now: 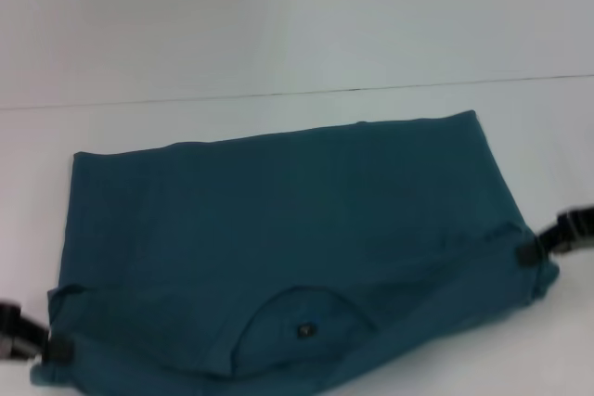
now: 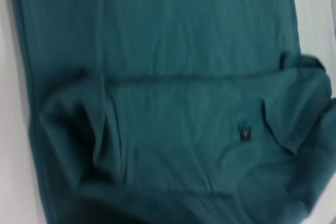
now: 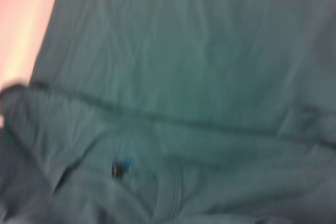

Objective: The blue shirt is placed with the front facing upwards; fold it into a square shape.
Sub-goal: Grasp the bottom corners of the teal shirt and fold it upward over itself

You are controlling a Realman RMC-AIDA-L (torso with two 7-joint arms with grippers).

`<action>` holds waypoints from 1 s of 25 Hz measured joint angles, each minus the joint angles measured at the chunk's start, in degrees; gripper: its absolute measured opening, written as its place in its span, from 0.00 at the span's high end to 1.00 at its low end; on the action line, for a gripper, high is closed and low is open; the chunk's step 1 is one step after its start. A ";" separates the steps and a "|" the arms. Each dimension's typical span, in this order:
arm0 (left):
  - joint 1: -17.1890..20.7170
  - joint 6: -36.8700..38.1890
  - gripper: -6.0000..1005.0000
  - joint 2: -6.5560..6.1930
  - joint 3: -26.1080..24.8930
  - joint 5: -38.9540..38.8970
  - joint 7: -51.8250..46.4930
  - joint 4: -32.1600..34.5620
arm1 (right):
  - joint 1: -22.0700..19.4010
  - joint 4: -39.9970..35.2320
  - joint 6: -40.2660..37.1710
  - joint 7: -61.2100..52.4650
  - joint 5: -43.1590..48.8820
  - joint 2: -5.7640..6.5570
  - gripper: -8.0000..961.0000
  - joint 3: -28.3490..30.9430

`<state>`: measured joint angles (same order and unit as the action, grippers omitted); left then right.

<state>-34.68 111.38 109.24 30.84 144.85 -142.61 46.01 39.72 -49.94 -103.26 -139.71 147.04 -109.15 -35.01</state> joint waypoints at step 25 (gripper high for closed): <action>-16.17 -30.17 0.99 -3.31 8.72 4.79 -14.27 -9.46 | 3.78 8.49 29.72 -8.97 -6.28 -0.70 0.93 3.34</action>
<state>-50.85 81.22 105.93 39.55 149.64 -156.89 36.54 43.49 -41.45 -73.54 -148.68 140.75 -109.85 -31.67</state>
